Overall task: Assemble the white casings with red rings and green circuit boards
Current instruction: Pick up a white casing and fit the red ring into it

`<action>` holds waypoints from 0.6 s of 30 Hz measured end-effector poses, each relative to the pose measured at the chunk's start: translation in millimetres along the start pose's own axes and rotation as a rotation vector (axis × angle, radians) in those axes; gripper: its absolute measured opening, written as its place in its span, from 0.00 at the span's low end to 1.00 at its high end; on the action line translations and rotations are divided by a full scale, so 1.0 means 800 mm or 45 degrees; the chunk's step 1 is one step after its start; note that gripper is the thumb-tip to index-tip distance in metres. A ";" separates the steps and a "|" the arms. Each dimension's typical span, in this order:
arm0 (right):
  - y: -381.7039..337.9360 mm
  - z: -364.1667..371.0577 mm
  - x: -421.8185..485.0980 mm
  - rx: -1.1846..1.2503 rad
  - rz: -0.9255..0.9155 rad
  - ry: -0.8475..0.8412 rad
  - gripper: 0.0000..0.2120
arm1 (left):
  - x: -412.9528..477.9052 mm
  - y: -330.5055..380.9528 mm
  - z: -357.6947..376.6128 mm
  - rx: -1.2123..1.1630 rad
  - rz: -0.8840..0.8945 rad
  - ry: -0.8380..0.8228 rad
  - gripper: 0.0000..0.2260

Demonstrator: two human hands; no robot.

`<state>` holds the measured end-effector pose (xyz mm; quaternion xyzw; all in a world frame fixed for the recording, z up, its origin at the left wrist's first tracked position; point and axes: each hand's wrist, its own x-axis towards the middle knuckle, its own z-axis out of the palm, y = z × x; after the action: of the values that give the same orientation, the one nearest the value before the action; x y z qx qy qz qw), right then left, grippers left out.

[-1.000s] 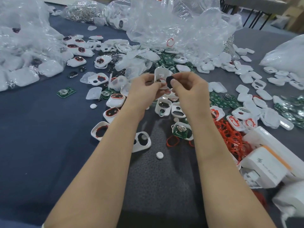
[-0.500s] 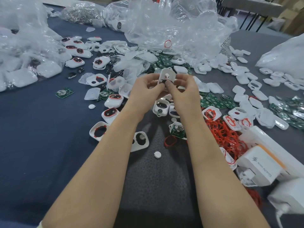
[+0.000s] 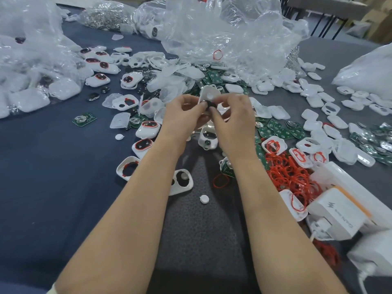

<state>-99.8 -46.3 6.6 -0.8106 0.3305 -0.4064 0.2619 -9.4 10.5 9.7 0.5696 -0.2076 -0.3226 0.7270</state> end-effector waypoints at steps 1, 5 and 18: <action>0.000 -0.002 0.002 -0.012 0.024 -0.022 0.08 | 0.000 0.000 -0.001 -0.004 -0.007 -0.022 0.03; 0.002 -0.012 0.010 0.086 0.101 -0.038 0.05 | -0.003 0.003 0.001 -0.046 0.024 -0.116 0.01; 0.003 -0.031 0.021 0.156 -0.013 -0.132 0.08 | 0.005 -0.007 -0.006 0.931 0.478 0.224 0.03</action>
<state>-113.6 -63.9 25.9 -0.8147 0.2868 -0.3847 0.3256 -4.8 10.0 2.6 0.7678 -0.3458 -0.0398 0.5379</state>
